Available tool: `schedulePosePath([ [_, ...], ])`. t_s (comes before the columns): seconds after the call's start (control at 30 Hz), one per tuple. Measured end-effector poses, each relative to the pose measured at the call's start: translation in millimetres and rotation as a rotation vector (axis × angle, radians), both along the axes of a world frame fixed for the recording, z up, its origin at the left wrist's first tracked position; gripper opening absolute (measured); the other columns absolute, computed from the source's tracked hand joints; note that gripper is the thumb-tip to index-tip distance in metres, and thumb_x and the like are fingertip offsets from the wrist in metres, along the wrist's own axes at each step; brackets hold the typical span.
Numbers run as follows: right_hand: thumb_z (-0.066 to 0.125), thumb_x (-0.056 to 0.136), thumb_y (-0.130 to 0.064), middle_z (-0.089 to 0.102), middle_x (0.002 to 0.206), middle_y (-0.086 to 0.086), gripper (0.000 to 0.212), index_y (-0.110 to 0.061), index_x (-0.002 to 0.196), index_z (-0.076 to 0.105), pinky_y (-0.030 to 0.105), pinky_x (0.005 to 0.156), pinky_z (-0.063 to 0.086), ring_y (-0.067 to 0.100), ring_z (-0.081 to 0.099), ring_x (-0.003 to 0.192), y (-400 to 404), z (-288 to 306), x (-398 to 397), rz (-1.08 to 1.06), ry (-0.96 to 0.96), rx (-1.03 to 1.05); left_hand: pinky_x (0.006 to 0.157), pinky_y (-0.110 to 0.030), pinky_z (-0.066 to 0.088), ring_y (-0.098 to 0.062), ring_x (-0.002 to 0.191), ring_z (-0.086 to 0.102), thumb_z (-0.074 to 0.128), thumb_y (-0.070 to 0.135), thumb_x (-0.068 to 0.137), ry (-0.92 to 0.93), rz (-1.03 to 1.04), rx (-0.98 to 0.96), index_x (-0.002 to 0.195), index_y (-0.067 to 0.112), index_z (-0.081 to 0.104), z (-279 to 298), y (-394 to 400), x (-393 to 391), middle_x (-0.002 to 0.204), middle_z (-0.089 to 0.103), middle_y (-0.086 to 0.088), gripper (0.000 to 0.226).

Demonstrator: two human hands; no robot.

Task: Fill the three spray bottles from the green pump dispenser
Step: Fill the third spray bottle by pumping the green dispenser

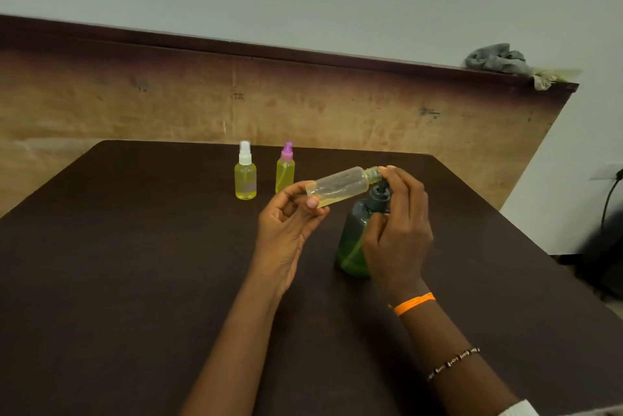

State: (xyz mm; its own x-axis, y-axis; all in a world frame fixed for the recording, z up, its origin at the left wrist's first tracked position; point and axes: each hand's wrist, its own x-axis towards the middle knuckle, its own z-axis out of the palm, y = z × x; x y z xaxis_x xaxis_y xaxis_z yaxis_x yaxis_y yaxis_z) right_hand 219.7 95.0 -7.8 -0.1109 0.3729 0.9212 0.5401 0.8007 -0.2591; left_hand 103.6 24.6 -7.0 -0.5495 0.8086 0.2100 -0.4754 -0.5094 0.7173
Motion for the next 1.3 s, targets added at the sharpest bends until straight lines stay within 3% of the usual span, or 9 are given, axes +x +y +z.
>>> schedulePosePath([
  [0.2,0.042,0.072,-0.009,0.059,0.099,0.006,0.039,-0.007,0.105,0.062,0.03,0.059,0.045,0.016,0.041,0.083,-3.1,24.2,2.6,-0.036,-0.074,-0.015,0.074,-0.022,0.056,-0.012,0.083,0.068,0.064,0.014,0.067,-0.014,0.002,-0.012,0.096,0.009,0.061,1.0,-0.8,-2.0,0.095,0.069,-0.005,0.03],
  [0.43,0.049,0.072,0.002,0.056,0.116,0.007,0.048,-0.005,0.118,0.057,0.026,0.069,0.044,0.017,0.042,0.09,-2.8,5.7,-2.4,-0.042,-0.035,-0.043,0.076,-0.023,0.056,-0.011,0.079,0.068,0.064,0.016,0.067,-0.002,0.013,-0.014,0.096,0.01,0.062,-1.1,1.1,-1.6,0.092,0.07,-0.003,0.03],
  [0.57,0.043,0.072,-0.008,0.058,0.107,0.007,0.043,-0.006,0.112,0.06,0.029,0.065,0.044,0.016,0.04,0.088,-4.6,16.5,-0.9,-0.028,-0.05,-0.06,0.074,-0.022,0.056,-0.013,0.087,0.068,0.065,0.017,0.066,-0.013,0.011,-0.016,0.097,0.01,0.061,0.2,-0.4,-2.3,0.096,0.07,-0.004,0.032],
  [0.73,0.041,0.075,-0.014,0.058,0.091,0.004,0.033,-0.01,0.099,0.064,0.036,0.064,0.043,0.017,0.038,0.084,-1.4,32.7,6.1,-0.033,-0.068,-0.024,0.077,-0.023,0.056,-0.012,0.084,0.068,0.064,0.016,0.066,-0.001,0.006,-0.018,0.096,0.01,0.062,0.6,-1.0,-1.0,0.095,0.069,-0.003,0.031],
  [0.9,0.047,0.071,-0.005,0.051,0.116,0.006,0.047,-0.004,0.117,0.056,0.026,0.075,0.045,0.018,0.047,0.098,-2.6,6.3,-2.7,-0.013,-0.016,-0.044,0.078,-0.024,0.056,-0.01,0.079,0.067,0.064,0.016,0.067,0.004,0.008,-0.006,0.096,0.009,0.061,-0.5,0.9,-0.3,0.092,0.069,-0.004,0.03],
  [1.03,0.046,0.068,-0.008,0.054,0.11,0.007,0.045,-0.004,0.111,0.058,0.028,0.07,0.047,0.018,0.047,0.094,-2.0,12.1,-5.9,-0.003,0.003,-0.068,0.073,-0.021,0.056,-0.011,0.082,0.068,0.063,0.015,0.068,-0.013,0.018,-0.004,0.096,0.009,0.061,0.5,0.5,0.4,0.094,0.068,-0.004,0.029],
  [1.17,0.047,0.071,-0.011,0.057,0.094,0.005,0.032,-0.008,0.1,0.061,0.031,0.061,0.044,0.016,0.039,0.083,-3.8,28.5,3.1,-0.037,-0.094,-0.048,0.072,-0.021,0.056,-0.012,0.084,0.069,0.064,0.016,0.066,-0.024,0.013,-0.001,0.096,0.009,0.061,1.6,0.2,-0.3,0.092,0.071,-0.001,0.03],
  [1.3,0.051,0.074,-0.008,0.057,0.092,0.003,0.026,-0.011,0.097,0.062,0.032,0.064,0.043,0.015,0.037,0.086,-2.1,35.7,6.9,-0.047,-0.121,-0.054,0.075,-0.022,0.056,-0.011,0.084,0.068,0.063,0.016,0.067,-0.023,0.01,-0.011,0.097,0.008,0.061,0.9,1.2,0.5,0.089,0.071,0.001,0.031],
])
